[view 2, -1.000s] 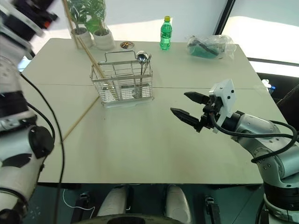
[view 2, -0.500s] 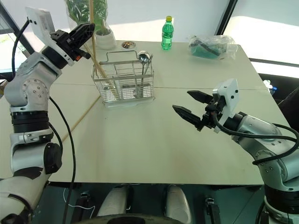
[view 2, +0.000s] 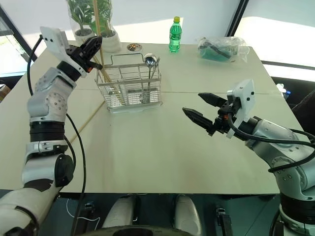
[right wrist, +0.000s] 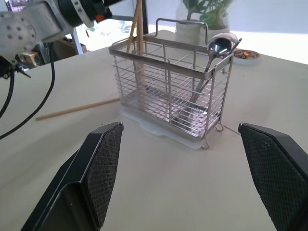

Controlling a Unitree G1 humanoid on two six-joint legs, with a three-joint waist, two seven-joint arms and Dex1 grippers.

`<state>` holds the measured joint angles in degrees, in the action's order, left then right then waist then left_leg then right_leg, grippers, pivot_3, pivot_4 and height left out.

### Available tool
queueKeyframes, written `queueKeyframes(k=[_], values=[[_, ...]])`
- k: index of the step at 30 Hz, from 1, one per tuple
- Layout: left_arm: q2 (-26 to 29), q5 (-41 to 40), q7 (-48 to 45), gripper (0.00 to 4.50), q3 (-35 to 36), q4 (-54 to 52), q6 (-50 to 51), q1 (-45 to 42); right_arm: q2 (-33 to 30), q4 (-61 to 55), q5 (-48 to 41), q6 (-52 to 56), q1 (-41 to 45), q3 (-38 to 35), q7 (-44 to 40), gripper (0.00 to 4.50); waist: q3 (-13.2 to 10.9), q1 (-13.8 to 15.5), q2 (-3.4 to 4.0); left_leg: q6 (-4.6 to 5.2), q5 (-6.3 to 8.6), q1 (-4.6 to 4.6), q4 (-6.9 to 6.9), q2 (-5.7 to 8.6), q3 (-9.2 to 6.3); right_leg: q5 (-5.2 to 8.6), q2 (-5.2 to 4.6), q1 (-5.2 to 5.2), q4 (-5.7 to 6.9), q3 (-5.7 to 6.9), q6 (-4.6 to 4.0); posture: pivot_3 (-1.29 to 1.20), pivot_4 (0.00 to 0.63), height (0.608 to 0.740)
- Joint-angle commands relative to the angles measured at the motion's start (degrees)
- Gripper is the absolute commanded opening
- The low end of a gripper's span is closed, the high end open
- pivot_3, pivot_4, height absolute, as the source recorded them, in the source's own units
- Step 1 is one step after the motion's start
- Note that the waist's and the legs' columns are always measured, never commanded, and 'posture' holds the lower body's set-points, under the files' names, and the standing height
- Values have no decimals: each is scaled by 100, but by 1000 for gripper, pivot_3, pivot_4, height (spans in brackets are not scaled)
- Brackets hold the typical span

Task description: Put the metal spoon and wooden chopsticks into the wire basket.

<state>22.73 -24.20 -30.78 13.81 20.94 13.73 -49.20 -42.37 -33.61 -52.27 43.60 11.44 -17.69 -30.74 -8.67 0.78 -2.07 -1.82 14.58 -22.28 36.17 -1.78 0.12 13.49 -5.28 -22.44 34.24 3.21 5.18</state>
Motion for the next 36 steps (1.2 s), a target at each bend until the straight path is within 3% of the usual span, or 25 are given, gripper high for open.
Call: queueKeyframes(k=[1, 4, 9, 10, 17, 26, 31, 36], values=[[-83, 148, 54, 425, -15, -41, -431, 31, -75, -32, -191, 30, 156, -242, 62, 3984, 0, 1, 0, 0, 0, 0, 0, 0, 0, 0, 0, 0, 0, 0, 0, 0, 150, 717], [-155, 30, 55, 1656, 45, -172, -374, 73, -83, 28, -218, 58, 221, -243, 76, 3984, 0, 9, 0, 0, 0, -2, 1, 0, 0, 0, -1, 1, -2, 0, 0, 0, 150, 717], [-27, -257, 128, 4349, 271, -532, -33, 89, -56, 145, -169, 56, 314, -163, 63, 3984, 0, 0, 0, 0, 0, -3, 1, 0, -1, 0, -1, 0, -1, 0, 0, 0, 150, 717], [31, -314, 152, 4474, 324, -618, 67, 82, -48, 172, -150, 48, 332, -141, 58, 3984, 0, -2, 0, 0, 0, -3, 0, 0, -2, 0, -1, 0, -1, 0, 0, 0, 150, 717], [618, -744, 239, 4474, 466, -1578, 1101, -54, 2, 304, -61, 8, 438, -36, 23, 3984, 0, -7, 1, 0, 0, 0, 0, -1, -2, 0, 1, 0, 1, 0, 0, 0, 150, 717], [2003, -1831, 319, 4474, 987, -2030, 3366, -524, 85, 468, 206, -163, 469, 188, -157, 3984, -1, -13, 5, 0, 0, 1, -1, -1, -4, 0, 1, 0, 0, 0, 1, 0, 150, 717], [3459, -1308, -656, 4474, 549, -1502, 3777, 229, 108, 518, 314, -227, 420, 256, -301, 3984, -8, -61, 17, 0, 0, 4, -8, -3, -3, 2, 6, -8, 3, -2, -2, 0, 150, 717], [4293, -404, -1285, 4474, -450, -659, 3755, 834, 185, 612, 401, -281, 398, 306, -363, 3984, -10, -16, 22, -1, 1, 4, -14, -5, 0, 16, 7, -13, 0, -3, -27, 0, 150, 717]])
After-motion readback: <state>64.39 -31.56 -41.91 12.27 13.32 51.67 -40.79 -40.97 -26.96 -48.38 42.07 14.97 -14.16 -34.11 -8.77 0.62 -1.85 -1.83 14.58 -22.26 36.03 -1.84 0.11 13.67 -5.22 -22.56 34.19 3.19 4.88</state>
